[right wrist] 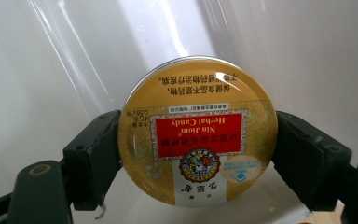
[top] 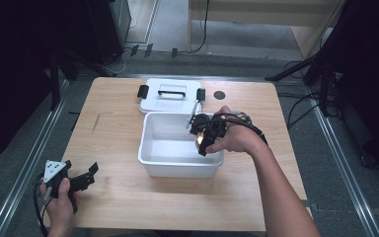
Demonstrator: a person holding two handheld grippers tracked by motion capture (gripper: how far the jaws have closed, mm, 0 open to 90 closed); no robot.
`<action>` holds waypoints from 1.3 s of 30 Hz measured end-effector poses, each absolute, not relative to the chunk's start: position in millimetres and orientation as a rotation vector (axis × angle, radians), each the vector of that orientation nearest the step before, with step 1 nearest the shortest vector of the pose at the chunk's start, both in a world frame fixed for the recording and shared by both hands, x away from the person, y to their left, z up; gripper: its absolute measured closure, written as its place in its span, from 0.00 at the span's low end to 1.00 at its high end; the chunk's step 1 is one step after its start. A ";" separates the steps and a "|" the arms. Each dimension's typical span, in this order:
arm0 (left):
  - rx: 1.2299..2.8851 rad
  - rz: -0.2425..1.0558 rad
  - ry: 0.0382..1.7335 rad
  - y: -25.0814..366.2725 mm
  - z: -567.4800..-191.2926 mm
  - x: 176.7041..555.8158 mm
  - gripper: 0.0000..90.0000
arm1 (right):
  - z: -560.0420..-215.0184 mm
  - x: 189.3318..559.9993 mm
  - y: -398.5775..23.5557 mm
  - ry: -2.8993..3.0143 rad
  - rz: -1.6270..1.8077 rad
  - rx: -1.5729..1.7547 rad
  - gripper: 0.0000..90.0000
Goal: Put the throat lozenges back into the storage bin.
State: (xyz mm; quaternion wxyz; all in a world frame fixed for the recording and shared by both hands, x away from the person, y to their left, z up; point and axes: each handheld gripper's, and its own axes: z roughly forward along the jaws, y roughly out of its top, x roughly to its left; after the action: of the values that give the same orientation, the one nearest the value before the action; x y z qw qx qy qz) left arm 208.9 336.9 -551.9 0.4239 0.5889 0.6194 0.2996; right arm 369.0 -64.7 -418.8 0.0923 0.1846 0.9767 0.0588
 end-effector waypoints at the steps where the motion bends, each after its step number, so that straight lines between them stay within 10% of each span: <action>1: 1.474 0.749 1.550 336.9 -551.9 208.9 0.01 | -420.0 369.2 -64.8 2.902 0.177 0.546 0.23; 39: 1.475 0.752 1.548 337.0 -551.9 208.8 0.00 | -447.6 374.3 -49.7 2.908 0.004 0.528 0.17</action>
State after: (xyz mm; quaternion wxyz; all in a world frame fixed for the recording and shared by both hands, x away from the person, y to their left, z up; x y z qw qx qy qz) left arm 208.8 337.0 -551.9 0.4238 0.5893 0.6186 0.3007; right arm 374.3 -49.7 -447.6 0.0929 0.1780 0.9796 0.0013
